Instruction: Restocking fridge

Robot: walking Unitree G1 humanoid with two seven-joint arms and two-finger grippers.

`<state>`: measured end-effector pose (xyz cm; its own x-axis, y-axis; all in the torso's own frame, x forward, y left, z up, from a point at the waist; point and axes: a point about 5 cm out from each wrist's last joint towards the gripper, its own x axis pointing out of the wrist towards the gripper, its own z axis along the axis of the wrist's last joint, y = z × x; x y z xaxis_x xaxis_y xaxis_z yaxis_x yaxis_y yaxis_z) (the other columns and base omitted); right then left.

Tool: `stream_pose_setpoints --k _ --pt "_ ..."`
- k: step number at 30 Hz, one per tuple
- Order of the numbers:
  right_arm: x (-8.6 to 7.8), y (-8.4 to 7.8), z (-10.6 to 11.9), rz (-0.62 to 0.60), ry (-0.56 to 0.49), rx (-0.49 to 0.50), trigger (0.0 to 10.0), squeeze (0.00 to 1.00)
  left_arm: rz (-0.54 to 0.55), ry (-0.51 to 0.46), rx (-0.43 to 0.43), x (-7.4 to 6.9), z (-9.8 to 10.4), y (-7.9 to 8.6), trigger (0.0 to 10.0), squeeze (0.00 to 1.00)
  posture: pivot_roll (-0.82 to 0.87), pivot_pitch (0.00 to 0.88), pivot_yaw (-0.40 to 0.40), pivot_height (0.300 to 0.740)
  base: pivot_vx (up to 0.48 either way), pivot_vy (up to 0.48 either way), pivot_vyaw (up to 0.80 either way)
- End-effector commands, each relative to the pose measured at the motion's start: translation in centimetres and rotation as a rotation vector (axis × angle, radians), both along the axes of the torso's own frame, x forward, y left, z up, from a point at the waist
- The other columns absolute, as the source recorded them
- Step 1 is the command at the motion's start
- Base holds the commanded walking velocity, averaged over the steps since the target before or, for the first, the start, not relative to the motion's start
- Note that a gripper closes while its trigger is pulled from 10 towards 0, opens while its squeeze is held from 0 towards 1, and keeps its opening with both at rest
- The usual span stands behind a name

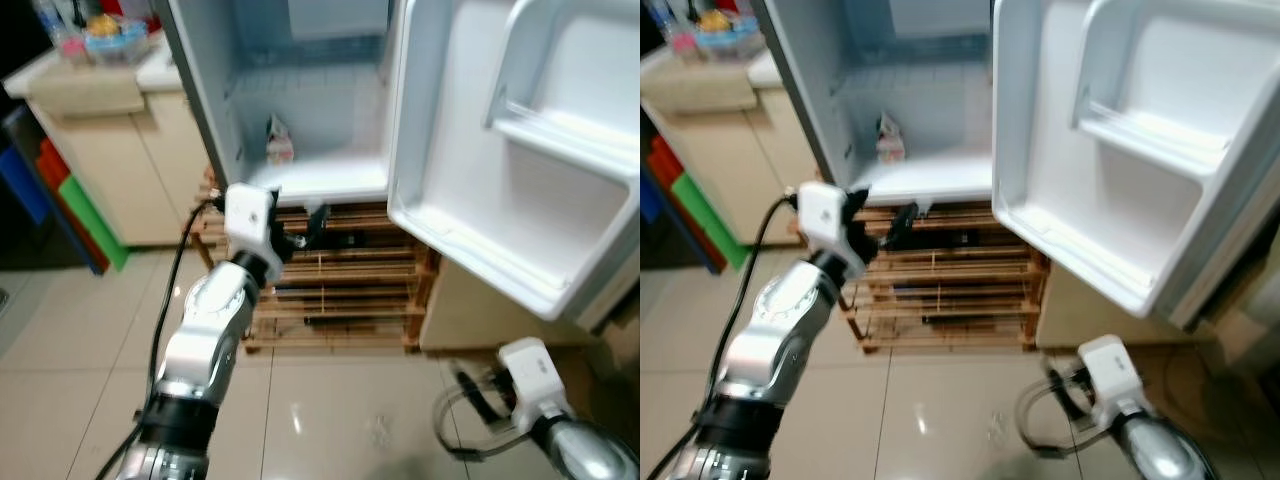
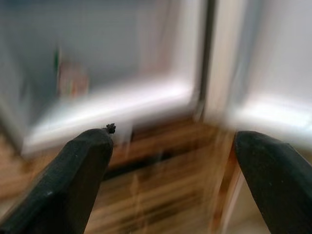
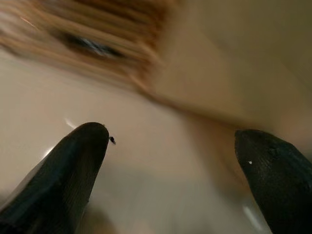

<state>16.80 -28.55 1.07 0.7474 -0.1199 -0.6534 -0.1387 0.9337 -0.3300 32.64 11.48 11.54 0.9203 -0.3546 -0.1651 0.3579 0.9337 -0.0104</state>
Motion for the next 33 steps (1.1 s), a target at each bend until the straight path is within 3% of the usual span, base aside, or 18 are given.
stream_pose_setpoints --k 1,2,5,7,10,11,12,15,20,21,22,25,26,29,30,31,32,33 --pt "0.7 -2.6 0.2 -0.139 -0.001 -0.145 10.0 0.00 0.053 0.233 0.083 -0.3 -4.1 1.2 10.0 0.00 -0.25 0.024 0.041 0.740 0.000 0.000 0.00" --pt "0.7 -2.6 0.2 -0.139 -0.001 -0.145 10.0 0.00 0.053 0.233 0.083 -0.3 -4.1 1.2 10.0 0.00 -0.25 0.024 0.041 0.740 0.000 0.000 0.00" --pt "0.8 -6.9 1.5 -0.272 -0.020 -0.322 10.0 0.00 -0.006 0.412 0.047 -1.4 -6.7 0.8 10.0 0.00 -0.25 0.022 0.045 0.740 0.000 0.000 0.00" --pt "0.7 -10.4 4.2 -0.360 -0.087 -0.497 10.0 0.00 -0.020 0.406 0.051 -1.5 -6.8 0.6 10.0 0.00 -0.25 0.023 0.053 0.740 0.000 0.000 0.00" --pt "2.0 -12.8 9.3 -0.447 -0.280 -0.670 10.0 0.00 -0.017 0.421 0.098 -1.5 -7.5 0.9 10.0 0.00 -0.25 0.023 0.053 0.740 0.000 0.000 0.00" --pt "2.0 -12.8 9.3 -0.447 -0.280 -0.670 10.0 0.00 -0.017 0.421 0.098 -1.5 -7.5 0.9 10.0 0.00 -0.25 0.023 0.053 0.740 0.000 0.000 0.00" --pt "3.4 -12.8 12.5 -0.460 -0.427 -0.717 10.0 0.00 -0.009 0.428 0.109 -1.5 -7.8 1.3 10.0 0.00 -0.26 0.026 0.064 0.740 0.000 0.000 0.00" --pt "5.1 -11.7 15.2 -0.450 -0.577 -0.707 10.0 0.00 -0.019 0.434 0.132 -1.5 -8.1 1.3 10.0 0.00 -0.27 0.025 0.067 0.740 0.000 0.000 0.00" --pt "6.7 -11.3 16.3 -0.424 -0.606 -0.710 10.0 0.00 -0.139 0.449 0.201 -2.1 -8.7 0.3 10.0 0.00 -0.27 0.021 0.070 0.740 0.000 0.000 0.00" --pt "6.8 -11.5 16.1 -0.436 -0.602 -0.671 10.0 0.00 -0.153 0.445 0.211 -2.3 -8.9 0.1 10.0 0.00 -0.26 0.016 0.070 0.740 0.000 0.000 0.00" --pt "7.3 -11.3 15.7 -0.442 -0.617 -0.532 10.0 0.00 -0.149 0.453 0.228 -2.5 -9.3 0.1 10.0 0.00 -0.27 0.012 0.071 0.740 0.000 0.000 0.00" --pt "7.6 -11.0 15.6 -0.439 -0.633 -0.455 10.0 0.00 -0.143 0.462 0.237 -2.6 -9.6 0.2 10.0 0.00 -0.27 0.012 0.071 0.740 0.000 0.000 0.00" --pt "8.8 -8.6 15.6 -0.346 -0.680 -0.245 10.0 0.00 -0.128 0.505 0.257 -2.9 -10.5 0.9 10.0 0.00 -0.27 0.008 0.074 0.740 0.000 0.000 0.00" --pt "9.6 -5.9 15.9 -0.231 -0.700 -0.090 10.0 0.00 -0.115 0.542 0.297 -3.3 -11.4 1.8 10.0 0.00 -0.28 0.006 0.076 0.740 0.000 0.000 0.00" --pt "9.6 -5.9 15.9 -0.231 -0.700 -0.090 10.0 0.00 -0.115 0.542 0.297 -3.3 -11.4 1.8 10.0 0.00 -0.28 0.006 0.076 0.740 0.000 0.000 0.00" --pt "9.9 -4.3 15.7 -0.162 -0.682 -0.013 10.0 0.00 -0.106 0.572 0.313 -3.7 -12.0 2.4 10.0 0.00 -0.28 0.003 0.081 0.740 0.000 0.000 0.00" --pt "10.1 -1.2 15.7 -0.036 -0.664 0.125 10.0 0.00 -0.084 0.632 0.343 -4.5 -13.0 3.6 10.0 0.00 -0.28 0.002 0.083 0.740 0.000 0.000 0.00" --pt "10.1 0.1 15.8 0.016 -0.658 0.180 10.0 0.00 -0.072 0.657 0.359 -5.0 -13.5 4.2 10.0 0.00 -0.28 0.002 0.087 0.740 0.000 0.000 0.00"
